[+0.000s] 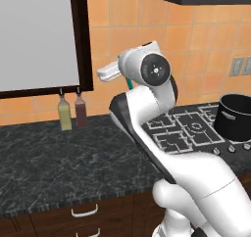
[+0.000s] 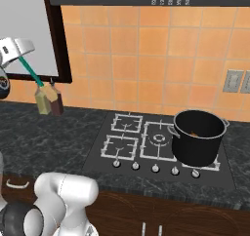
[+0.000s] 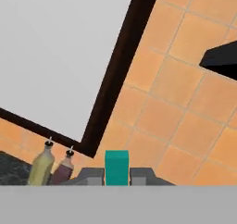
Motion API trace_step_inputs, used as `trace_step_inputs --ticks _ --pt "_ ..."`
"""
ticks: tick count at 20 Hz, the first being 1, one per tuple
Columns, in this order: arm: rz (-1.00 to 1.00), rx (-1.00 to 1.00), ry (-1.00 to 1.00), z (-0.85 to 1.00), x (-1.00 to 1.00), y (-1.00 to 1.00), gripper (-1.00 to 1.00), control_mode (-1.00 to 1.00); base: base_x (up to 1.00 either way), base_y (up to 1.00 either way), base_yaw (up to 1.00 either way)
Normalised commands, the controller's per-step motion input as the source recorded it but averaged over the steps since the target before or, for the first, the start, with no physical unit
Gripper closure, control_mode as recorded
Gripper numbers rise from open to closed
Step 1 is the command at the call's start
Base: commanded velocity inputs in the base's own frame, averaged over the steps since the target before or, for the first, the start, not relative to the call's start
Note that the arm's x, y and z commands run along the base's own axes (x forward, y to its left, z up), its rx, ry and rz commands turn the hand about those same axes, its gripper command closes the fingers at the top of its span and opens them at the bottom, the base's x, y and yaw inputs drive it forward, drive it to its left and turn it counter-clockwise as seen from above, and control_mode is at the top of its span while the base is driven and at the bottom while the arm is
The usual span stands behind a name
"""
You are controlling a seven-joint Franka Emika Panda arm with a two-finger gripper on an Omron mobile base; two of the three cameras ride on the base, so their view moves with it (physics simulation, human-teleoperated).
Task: Put the bell pepper and broccoli in the pot. Retrieve the spatula and lightly stir the vegetables in the pot.
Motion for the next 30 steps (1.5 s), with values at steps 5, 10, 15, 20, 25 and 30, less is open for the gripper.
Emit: trace_step_inputs --ticks 5,10,15,20,25,30 --pt "-0.02 0.7 0.0 0.02 -0.05 -0.89 1.0 -1.0 0.0 0.0 0.0" --pt "0.0 0.18 -0.04 0.0 -0.09 -0.27 1.0 1.0 -0.05 -0.17 0.0" --pt "0.0 0.0 0.0 0.0 0.0 0.0 1.0 1.0 -0.02 -0.91 -0.03" --pt "0.0 0.0 0.0 0.0 0.0 0.0 1.0 1.0 0.0 -1.0 -0.07" --pt "0.0 0.0 0.0 0.0 0.0 0.0 1.0 1.0 0.03 -1.0 -0.05" --pt "0.0 0.0 0.0 0.0 0.0 0.0 1.0 1.0 0.21 -1.0 -0.04"
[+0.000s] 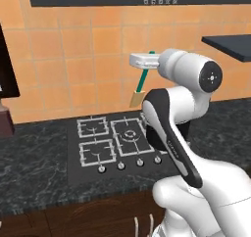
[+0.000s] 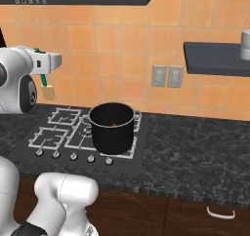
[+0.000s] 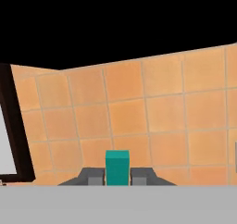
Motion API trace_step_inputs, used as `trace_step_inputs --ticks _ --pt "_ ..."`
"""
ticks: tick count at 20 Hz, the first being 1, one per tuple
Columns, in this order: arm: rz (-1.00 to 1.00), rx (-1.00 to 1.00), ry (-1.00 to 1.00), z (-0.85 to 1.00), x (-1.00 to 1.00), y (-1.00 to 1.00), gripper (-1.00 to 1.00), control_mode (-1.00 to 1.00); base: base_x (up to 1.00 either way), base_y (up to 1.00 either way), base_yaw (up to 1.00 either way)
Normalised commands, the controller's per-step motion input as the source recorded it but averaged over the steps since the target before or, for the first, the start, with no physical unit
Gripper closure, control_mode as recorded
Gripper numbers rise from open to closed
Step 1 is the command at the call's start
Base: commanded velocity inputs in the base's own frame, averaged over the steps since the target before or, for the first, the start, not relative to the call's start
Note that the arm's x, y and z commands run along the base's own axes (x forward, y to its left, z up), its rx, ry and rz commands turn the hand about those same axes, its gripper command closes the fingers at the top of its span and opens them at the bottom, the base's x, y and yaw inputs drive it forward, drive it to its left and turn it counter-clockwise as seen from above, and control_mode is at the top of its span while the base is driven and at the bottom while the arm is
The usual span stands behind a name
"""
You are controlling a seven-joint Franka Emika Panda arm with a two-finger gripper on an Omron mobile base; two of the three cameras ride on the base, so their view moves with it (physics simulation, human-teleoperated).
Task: Put the bell pepper and broccoli in the pot. Retrieve the spatula and lightly stir the vegetables in the pot.
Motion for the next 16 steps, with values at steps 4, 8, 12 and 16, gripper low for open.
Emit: trace_step_inputs --ticks 4,8,12,16 --pt "0.0 0.0 0.0 0.0 0.0 0.0 1.0 1.0 0.25 -1.0 -0.06" --pt "0.0 0.0 0.0 0.0 0.0 0.0 1.0 1.0 0.21 -1.0 -0.1" --pt "0.0 0.0 0.0 0.0 0.0 0.0 1.0 1.0 0.36 -0.99 -0.15" --pt "0.0 0.0 0.0 0.0 0.0 0.0 1.0 1.0 0.62 -0.77 -0.21"
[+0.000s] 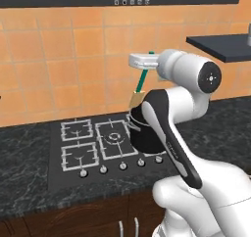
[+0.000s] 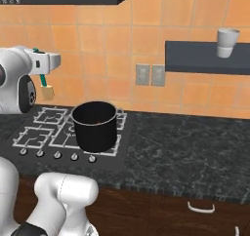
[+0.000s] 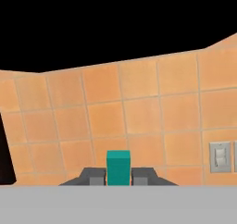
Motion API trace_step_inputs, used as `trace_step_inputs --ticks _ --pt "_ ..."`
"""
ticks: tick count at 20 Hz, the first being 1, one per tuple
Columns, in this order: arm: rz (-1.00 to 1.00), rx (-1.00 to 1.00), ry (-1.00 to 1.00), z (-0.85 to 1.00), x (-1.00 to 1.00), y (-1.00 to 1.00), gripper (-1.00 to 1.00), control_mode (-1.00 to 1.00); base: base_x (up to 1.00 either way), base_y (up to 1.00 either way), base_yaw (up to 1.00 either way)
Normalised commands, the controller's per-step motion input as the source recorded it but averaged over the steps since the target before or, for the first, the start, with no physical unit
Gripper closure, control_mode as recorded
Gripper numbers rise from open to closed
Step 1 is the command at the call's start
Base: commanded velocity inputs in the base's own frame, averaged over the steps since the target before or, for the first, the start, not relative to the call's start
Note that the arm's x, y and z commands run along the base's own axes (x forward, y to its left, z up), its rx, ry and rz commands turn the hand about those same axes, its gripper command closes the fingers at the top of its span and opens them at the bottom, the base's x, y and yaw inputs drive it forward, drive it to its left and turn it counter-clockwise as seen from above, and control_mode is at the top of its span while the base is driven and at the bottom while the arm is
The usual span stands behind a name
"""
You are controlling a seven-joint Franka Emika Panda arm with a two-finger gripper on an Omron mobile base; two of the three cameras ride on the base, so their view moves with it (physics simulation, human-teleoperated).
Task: Put the bell pepper and broccoli in the pot. Retrieve the spatula and lightly stir the vegetables in the pot.
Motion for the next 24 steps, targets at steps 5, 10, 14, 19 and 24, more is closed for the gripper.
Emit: trace_step_inputs --ticks 5,10,14,19,24 --pt "-0.11 0.09 0.15 0.06 0.69 -0.64 1.0 -1.0 0.13 -0.12 -0.03" --pt "-0.13 0.06 0.25 -0.03 0.83 -0.74 1.0 -1.0 0.0 0.0 0.0" --pt "-0.17 -0.02 0.11 -0.42 0.39 -0.36 1.0 -1.0 0.0 0.0 0.0" --pt "-0.1 0.0 0.08 -0.47 0.02 -0.13 1.0 -1.0 0.0 0.0 0.0" --pt "-0.03 0.0 0.0 -0.45 0.1 0.0 1.0 -1.0 0.0 0.0 0.0"
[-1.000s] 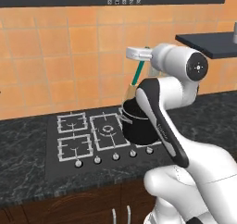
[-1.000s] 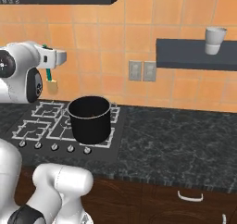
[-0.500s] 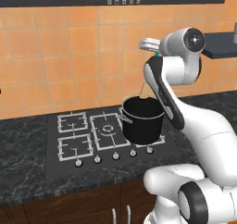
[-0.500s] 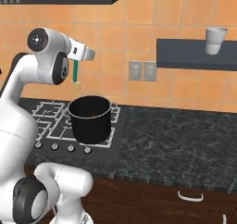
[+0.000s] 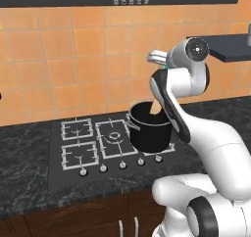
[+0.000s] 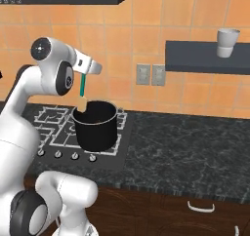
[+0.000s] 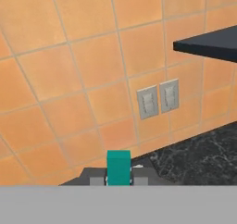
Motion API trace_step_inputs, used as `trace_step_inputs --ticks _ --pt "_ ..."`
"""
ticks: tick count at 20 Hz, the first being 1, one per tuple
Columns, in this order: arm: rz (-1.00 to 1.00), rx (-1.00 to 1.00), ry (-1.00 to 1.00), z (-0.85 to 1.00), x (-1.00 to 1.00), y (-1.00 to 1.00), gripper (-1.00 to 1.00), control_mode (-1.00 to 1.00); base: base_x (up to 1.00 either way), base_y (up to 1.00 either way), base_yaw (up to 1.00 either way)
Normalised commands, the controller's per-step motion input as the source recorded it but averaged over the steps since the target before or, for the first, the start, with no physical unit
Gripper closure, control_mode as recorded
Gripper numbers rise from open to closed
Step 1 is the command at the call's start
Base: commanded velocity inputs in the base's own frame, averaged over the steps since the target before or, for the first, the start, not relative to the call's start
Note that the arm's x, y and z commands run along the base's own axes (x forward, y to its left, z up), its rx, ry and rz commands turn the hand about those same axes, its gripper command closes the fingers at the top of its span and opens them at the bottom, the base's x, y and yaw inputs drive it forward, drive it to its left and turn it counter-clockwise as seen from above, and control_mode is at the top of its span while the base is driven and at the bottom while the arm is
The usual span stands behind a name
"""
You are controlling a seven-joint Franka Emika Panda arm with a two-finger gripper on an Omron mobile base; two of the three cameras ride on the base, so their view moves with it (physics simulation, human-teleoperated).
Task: Put the bell pepper and broccoli in the pot. Retrieve the spatula and lightly stir the vegetables in the pot.
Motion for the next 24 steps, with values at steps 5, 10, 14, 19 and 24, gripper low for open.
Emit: trace_step_inputs --ticks 5,10,14,19,24 --pt "0.0 -0.05 -0.02 -0.55 0.53 0.0 1.0 -1.0 0.0 0.0 0.0" --pt "0.0 -0.05 -0.02 -0.51 0.38 0.0 1.0 -1.0 0.0 0.0 0.0" --pt "0.0 -0.02 0.0 -0.45 0.38 0.0 1.0 -1.0 0.0 0.0 0.0" --pt "0.0 0.0 0.0 -0.42 0.19 0.02 1.0 -1.0 0.0 0.0 0.0" --pt "0.0 0.0 0.0 -0.33 0.21 0.04 1.0 -1.0 0.0 0.0 0.0"
